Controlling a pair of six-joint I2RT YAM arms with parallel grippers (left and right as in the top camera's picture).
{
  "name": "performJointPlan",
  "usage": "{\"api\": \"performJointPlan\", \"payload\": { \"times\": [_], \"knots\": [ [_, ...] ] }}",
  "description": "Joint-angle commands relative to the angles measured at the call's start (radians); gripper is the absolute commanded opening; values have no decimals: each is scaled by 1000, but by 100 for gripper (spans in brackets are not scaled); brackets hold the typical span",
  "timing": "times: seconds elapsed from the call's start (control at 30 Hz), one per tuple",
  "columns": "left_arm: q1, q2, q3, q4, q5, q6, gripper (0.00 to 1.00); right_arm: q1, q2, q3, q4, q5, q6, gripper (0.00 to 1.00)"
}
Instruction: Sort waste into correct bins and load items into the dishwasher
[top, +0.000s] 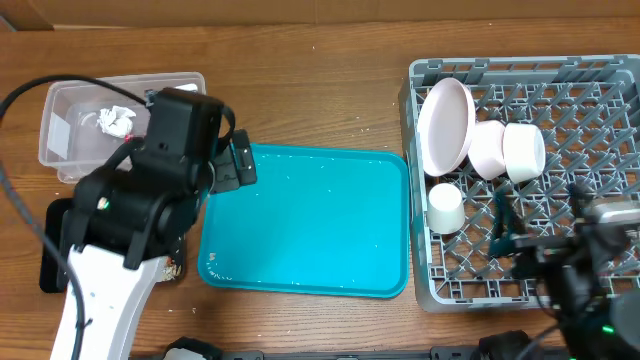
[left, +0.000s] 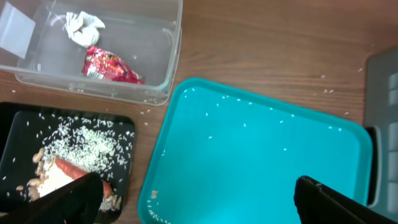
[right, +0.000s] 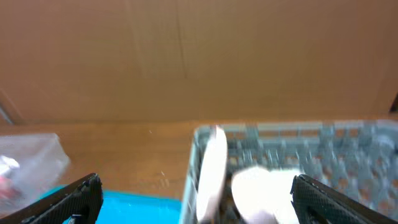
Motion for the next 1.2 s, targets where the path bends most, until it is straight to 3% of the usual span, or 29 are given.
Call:
{"api": "performJointPlan", "payload": {
  "times": [0.0, 0.33, 0.53, 1.17],
  "knots": [
    [5, 42, 10, 2, -17, 18, 100, -21, -108, -154, 16, -7, -11, 100],
    [5, 167, 10, 2, -17, 18, 100, -34, -363, -689, 444, -6, -11, 100],
    [5, 257, 10, 2, -17, 18, 100, -35, -374, -883, 661, -52, -11, 100],
    [4, 460, 2, 16, -16, 18, 100, -35, -373, -881, 654, -64, -11, 100]
  ]
}}
